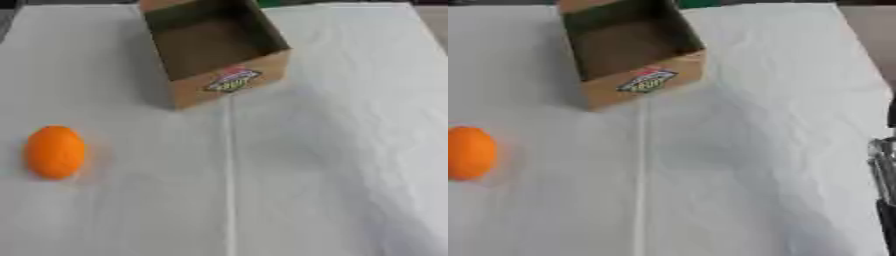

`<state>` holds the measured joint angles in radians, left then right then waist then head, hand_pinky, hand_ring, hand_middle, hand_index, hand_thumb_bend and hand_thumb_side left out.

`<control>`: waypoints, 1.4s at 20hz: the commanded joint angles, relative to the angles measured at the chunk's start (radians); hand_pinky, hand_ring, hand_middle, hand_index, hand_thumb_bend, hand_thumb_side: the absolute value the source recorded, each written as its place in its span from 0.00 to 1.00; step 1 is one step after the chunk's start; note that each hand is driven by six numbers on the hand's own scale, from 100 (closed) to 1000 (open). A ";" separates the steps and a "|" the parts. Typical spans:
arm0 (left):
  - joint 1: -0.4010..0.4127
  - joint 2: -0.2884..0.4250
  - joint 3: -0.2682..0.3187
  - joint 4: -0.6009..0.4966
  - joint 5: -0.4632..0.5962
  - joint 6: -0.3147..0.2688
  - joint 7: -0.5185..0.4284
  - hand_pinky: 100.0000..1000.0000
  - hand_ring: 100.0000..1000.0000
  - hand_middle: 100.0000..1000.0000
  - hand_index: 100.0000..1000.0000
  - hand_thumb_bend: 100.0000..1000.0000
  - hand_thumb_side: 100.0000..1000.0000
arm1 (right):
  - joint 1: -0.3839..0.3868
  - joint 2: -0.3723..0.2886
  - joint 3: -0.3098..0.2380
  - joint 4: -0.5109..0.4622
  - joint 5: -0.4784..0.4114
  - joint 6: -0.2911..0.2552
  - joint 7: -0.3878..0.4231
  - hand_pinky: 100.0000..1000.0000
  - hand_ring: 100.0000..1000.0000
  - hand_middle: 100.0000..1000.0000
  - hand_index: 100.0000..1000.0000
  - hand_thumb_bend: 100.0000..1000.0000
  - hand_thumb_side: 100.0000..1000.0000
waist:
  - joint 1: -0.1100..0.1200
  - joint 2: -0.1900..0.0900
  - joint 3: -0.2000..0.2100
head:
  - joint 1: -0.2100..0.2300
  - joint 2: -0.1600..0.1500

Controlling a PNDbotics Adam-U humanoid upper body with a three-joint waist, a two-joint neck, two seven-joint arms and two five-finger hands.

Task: Pick up objects on the table and place them in the box.

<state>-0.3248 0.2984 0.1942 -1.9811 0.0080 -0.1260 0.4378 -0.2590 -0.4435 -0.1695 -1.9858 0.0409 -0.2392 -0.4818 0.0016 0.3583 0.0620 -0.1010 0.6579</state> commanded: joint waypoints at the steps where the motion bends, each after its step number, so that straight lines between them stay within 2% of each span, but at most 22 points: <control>1: -0.005 0.010 0.013 -0.019 -0.006 0.003 0.001 0.47 0.53 0.61 0.80 0.00 0.66 | -0.007 -0.017 -0.012 -0.014 -0.005 -0.003 0.000 0.77 0.80 0.72 0.82 0.00 1.00 | 0.000 -0.018 0.002 | -0.008 -0.011; 10: -0.002 0.005 0.015 -0.019 -0.006 0.003 0.001 0.47 0.53 0.61 0.80 0.00 0.66 | -0.007 -0.017 -0.012 -0.014 -0.006 -0.004 0.000 0.77 0.80 0.72 0.83 0.00 1.00 | -0.003 -0.022 0.003 | -0.031 -0.005; 13: -0.008 0.023 0.015 -0.019 -0.018 0.010 0.001 0.46 0.53 0.62 0.80 0.00 0.66 | -0.007 -0.018 -0.012 -0.014 -0.007 -0.003 0.001 0.77 0.80 0.72 0.83 0.00 1.00 | -0.004 -0.025 0.005 | -0.034 0.000; 19: -0.045 0.108 0.015 -0.019 -0.102 0.056 -0.004 0.45 0.54 0.63 0.81 0.00 0.68 | -0.005 -0.019 -0.010 -0.014 -0.012 -0.001 0.002 0.77 0.80 0.72 0.83 0.00 1.00 | -0.008 -0.041 0.006 | -0.045 0.015; 23: -0.066 0.137 0.001 -0.019 -0.167 0.089 -0.009 0.45 0.54 0.63 0.81 0.00 0.68 | -0.004 -0.020 -0.010 -0.014 -0.015 -0.001 0.003 0.77 0.80 0.72 0.83 0.00 1.00 | -0.014 -0.053 0.004 | -0.060 0.024; 28: -0.086 0.195 0.003 -0.019 -0.243 0.149 -0.005 0.44 0.55 0.64 0.81 0.00 0.69 | -0.001 -0.025 -0.011 -0.014 -0.019 -0.002 0.002 0.77 0.80 0.72 0.83 0.00 1.00 | -0.020 -0.068 0.005 | -0.060 0.029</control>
<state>-0.3969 0.4489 0.1934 -1.9815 -0.2136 0.0073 0.4316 -0.2546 -0.4438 -0.1724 -1.9858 0.0256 -0.2392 -0.4814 -0.0192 0.3101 0.0672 -0.1604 0.6775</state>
